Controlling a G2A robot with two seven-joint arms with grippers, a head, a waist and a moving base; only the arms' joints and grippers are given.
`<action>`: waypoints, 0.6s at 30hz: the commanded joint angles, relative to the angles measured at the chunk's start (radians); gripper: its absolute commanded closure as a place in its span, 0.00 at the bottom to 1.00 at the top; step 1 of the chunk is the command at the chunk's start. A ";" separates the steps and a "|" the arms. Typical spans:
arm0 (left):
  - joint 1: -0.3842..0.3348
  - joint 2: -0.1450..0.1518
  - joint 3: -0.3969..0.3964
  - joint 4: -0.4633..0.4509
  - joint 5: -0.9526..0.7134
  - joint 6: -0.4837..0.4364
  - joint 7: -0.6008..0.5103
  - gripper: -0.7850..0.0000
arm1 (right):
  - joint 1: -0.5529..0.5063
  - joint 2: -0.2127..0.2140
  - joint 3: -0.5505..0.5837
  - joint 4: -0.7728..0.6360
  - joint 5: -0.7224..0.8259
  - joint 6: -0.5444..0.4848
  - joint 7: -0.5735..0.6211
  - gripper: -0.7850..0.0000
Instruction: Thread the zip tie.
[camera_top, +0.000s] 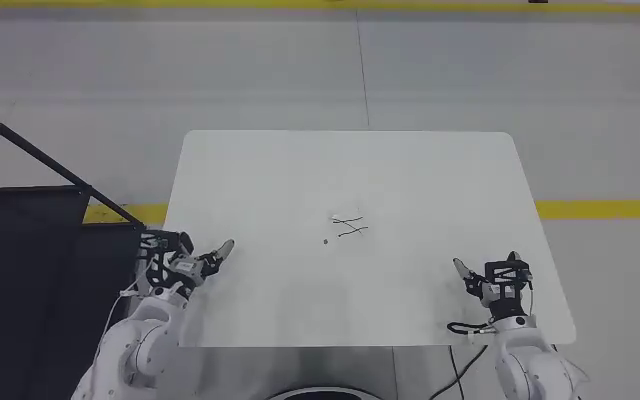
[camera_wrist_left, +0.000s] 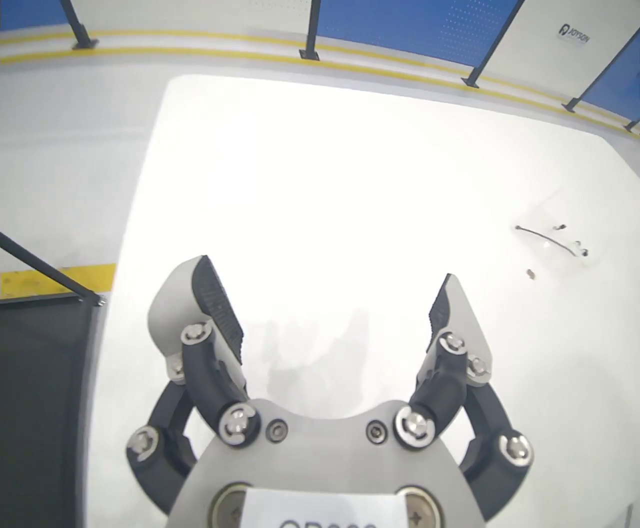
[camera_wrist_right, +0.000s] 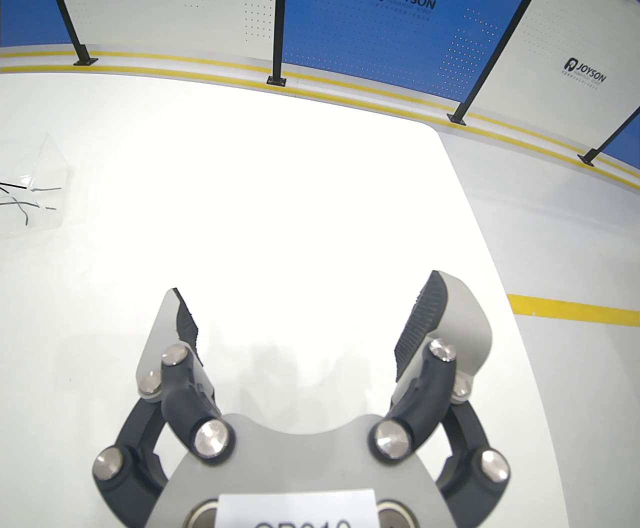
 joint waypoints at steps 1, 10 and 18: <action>-0.018 0.001 0.014 -0.011 -0.037 -0.013 -0.097 0.00 | 0.000 0.000 0.000 0.000 0.000 0.000 0.000 0.00; -0.065 0.010 0.045 -0.047 -0.171 -0.092 -0.418 0.00 | 0.000 0.000 0.000 0.000 0.000 0.000 0.000 0.00; -0.085 0.016 0.070 -0.061 -0.327 -0.126 -0.580 0.00 | 0.000 0.000 0.000 0.000 0.000 0.000 0.000 0.00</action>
